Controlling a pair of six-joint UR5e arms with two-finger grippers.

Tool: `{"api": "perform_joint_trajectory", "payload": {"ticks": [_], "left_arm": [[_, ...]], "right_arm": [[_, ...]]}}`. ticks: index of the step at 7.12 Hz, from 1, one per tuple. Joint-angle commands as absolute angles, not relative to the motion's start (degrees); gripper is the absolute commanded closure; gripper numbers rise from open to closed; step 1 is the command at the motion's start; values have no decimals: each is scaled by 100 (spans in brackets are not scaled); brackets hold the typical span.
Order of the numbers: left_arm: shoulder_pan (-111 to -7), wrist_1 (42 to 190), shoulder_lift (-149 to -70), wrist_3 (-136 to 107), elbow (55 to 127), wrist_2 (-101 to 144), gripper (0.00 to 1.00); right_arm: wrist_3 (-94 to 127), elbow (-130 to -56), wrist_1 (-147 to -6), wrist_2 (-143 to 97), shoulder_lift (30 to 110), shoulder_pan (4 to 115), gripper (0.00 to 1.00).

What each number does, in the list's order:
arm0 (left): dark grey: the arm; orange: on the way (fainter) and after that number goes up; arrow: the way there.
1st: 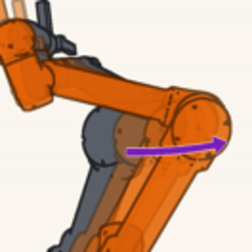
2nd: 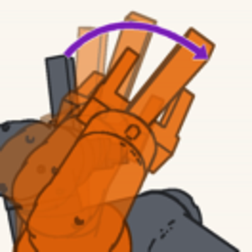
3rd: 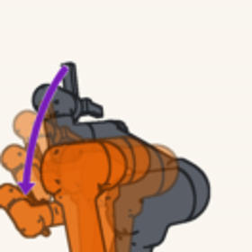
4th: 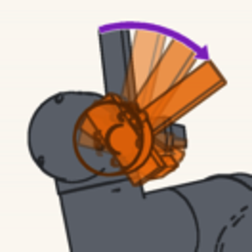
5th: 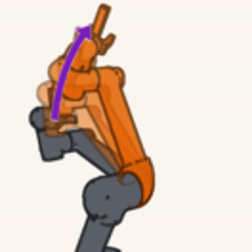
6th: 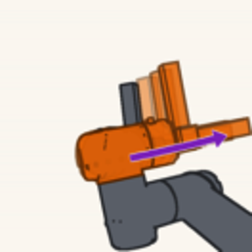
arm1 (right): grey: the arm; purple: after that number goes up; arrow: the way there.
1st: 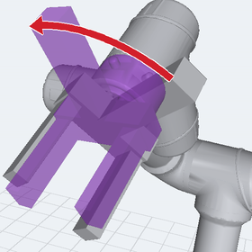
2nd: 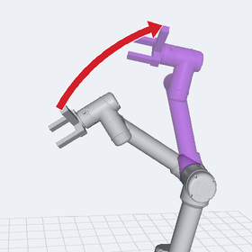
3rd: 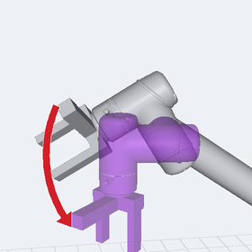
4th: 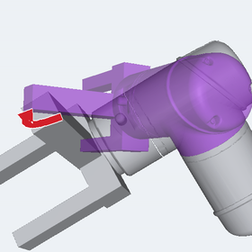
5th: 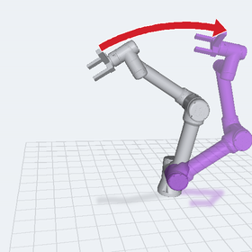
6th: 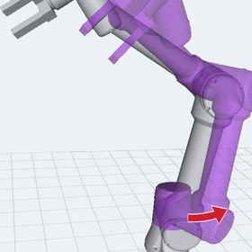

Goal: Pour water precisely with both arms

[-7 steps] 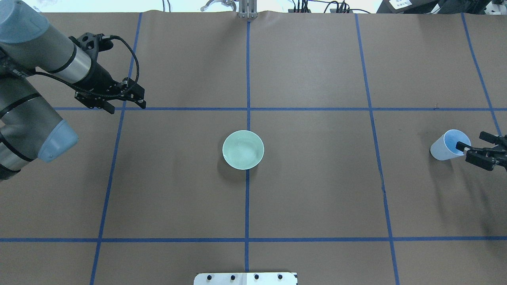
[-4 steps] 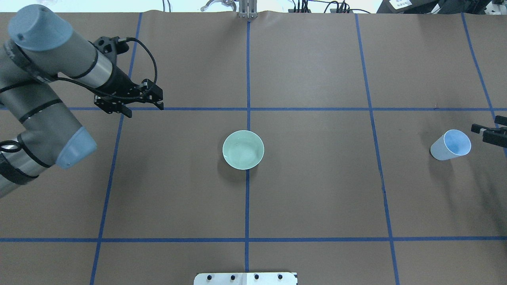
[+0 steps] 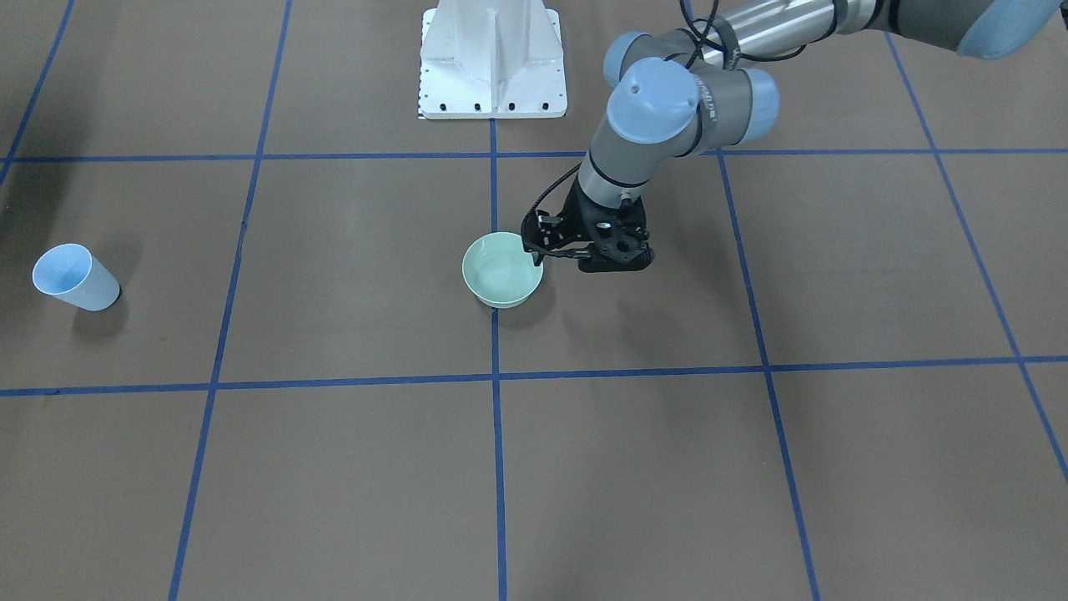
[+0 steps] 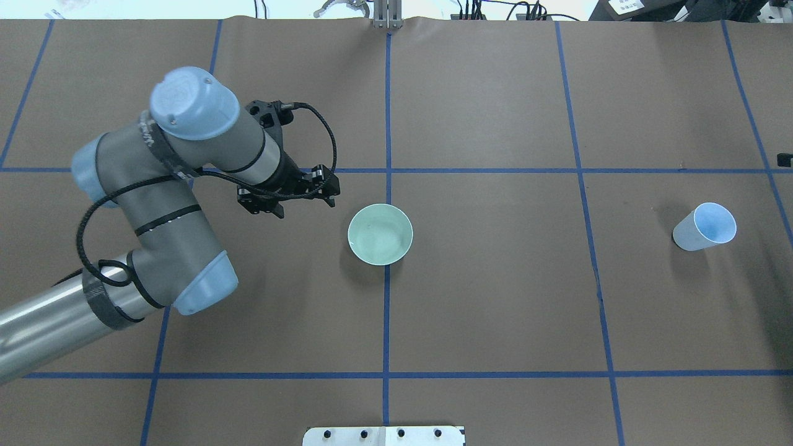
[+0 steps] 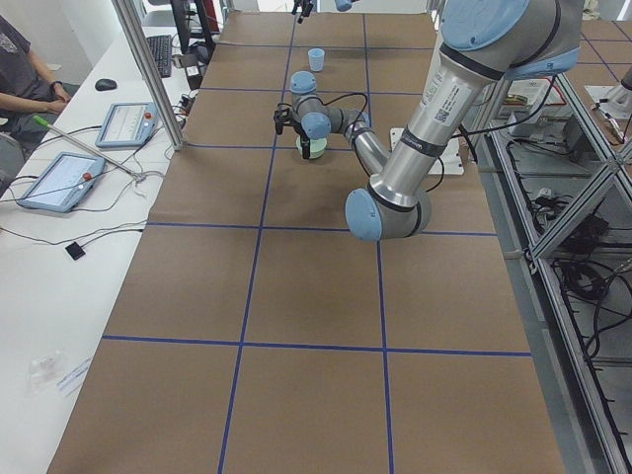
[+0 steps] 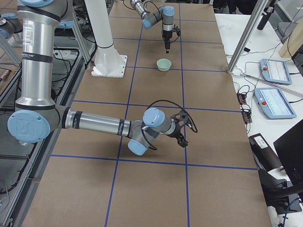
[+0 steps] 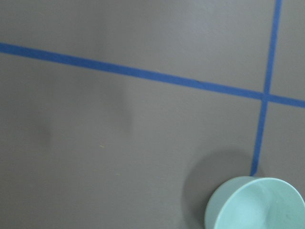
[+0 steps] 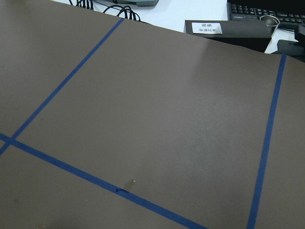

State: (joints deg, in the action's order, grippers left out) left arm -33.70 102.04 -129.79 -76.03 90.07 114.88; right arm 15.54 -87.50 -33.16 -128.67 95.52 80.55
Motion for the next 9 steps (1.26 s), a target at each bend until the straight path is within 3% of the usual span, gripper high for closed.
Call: {"api": "perform_joint_trajectory", "payload": {"ticks": [1, 2, 3, 4, 9], "left_arm": [[-3121, 10204, -13412, -7629, 8430, 11329, 6], [-3068, 10230, -13403, -7638, 8429, 11338, 32], [-3067, 10230, -13403, -7638, 8429, 11338, 72], [-3067, 10230, -13377, -7629, 8429, 11338, 94], [-3268, 10161, -13359, -7629, 8708, 11399, 100]], "right_arm": [[506, -9393, -5178, -12990, 9510, 8235, 1], [292, -9700, -5890, -12973, 9484, 8244, 1], [281, -9903, -6298, -12920, 9344, 8244, 1], [281, -9923, -6337, -12920, 9343, 8244, 1], [281, -9940, -6372, -12972, 9325, 8297, 1]]}}
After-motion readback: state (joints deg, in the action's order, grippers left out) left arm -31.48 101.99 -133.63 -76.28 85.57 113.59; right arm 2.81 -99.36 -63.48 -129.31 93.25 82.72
